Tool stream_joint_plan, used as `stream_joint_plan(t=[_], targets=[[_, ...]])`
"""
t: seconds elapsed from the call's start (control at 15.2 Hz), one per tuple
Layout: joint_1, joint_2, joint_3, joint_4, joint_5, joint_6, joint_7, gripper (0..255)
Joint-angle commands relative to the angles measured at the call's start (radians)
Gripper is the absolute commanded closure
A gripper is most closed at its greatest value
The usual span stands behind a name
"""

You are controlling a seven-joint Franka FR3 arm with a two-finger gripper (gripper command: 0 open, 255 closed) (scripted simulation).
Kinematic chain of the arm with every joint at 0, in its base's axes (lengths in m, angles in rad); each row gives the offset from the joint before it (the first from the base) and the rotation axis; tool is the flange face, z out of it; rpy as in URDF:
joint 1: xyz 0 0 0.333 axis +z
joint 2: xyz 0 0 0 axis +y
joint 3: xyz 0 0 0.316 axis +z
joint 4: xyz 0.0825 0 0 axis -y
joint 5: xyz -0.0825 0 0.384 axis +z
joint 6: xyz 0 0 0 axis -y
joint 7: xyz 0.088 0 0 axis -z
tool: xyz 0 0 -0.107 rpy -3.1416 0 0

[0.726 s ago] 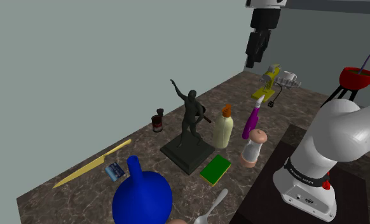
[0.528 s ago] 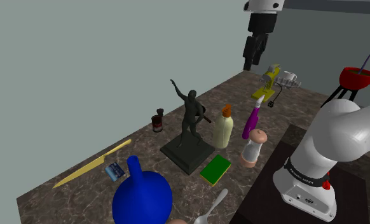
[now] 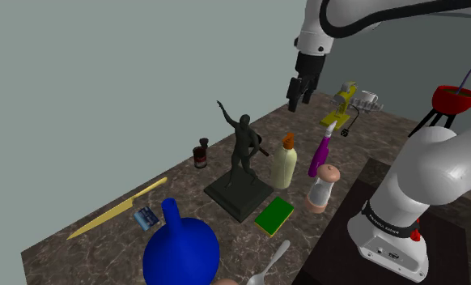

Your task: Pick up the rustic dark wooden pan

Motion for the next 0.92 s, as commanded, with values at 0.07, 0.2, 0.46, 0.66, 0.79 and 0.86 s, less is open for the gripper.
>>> stream_joint_plan(t=[0.07, 0.2, 0.46, 0.66, 0.79, 0.86], targets=[[-0.01, 0.058, 0.0, -0.053, 0.0, 0.134, 0.015, 0], [-0.018, 0.109, -0.003, -0.076, -0.001, 0.221, 0.022, 0], [-0.032, 0.23, -0.009, -0.103, -0.002, 0.395, 0.036, 0], [-0.042, 0.335, -0.016, -0.105, 0.0, 0.522, 0.045, 0], [-0.047, 0.411, -0.02, -0.098, 0.003, 0.604, 0.051, 0], [-0.05, 0.45, -0.023, -0.092, 0.005, 0.643, 0.053, 0]])
